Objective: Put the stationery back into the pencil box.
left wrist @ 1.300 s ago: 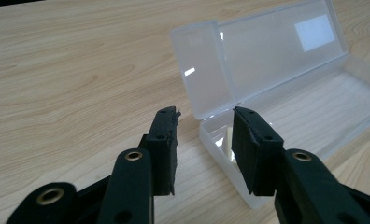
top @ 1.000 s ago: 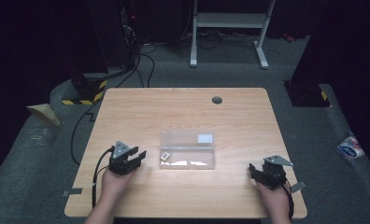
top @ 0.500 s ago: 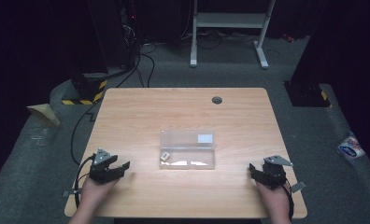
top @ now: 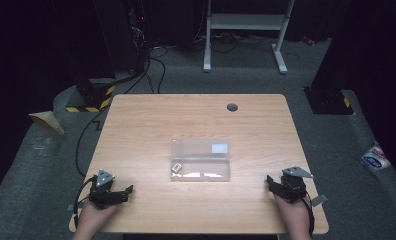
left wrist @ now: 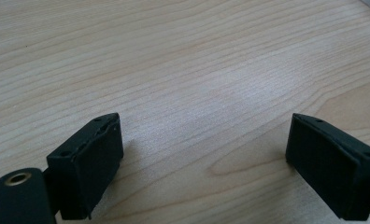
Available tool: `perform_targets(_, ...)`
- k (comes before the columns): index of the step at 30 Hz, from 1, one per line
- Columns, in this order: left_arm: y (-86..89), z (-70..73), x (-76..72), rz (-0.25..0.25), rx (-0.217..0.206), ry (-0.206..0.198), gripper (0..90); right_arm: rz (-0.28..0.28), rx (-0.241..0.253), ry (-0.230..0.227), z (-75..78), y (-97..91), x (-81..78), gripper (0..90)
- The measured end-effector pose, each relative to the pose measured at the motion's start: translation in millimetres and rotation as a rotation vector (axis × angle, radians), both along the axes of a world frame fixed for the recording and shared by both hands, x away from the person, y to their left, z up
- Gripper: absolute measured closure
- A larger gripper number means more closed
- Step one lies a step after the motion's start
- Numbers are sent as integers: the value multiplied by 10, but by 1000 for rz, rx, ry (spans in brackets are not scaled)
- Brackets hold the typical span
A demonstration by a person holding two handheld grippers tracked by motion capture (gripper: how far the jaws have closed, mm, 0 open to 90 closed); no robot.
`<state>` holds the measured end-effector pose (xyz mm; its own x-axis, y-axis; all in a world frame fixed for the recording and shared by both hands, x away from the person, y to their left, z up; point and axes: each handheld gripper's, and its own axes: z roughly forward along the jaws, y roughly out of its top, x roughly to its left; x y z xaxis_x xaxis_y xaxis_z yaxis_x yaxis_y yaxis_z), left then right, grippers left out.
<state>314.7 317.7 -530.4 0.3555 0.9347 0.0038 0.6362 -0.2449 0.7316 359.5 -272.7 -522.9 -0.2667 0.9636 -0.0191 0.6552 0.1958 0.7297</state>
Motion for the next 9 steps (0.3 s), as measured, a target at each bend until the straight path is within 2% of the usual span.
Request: perform_targets(9, 2, 0, -7, 5, -8, 2, 119, 0, -1, -1, 0, 0, 1, 336)
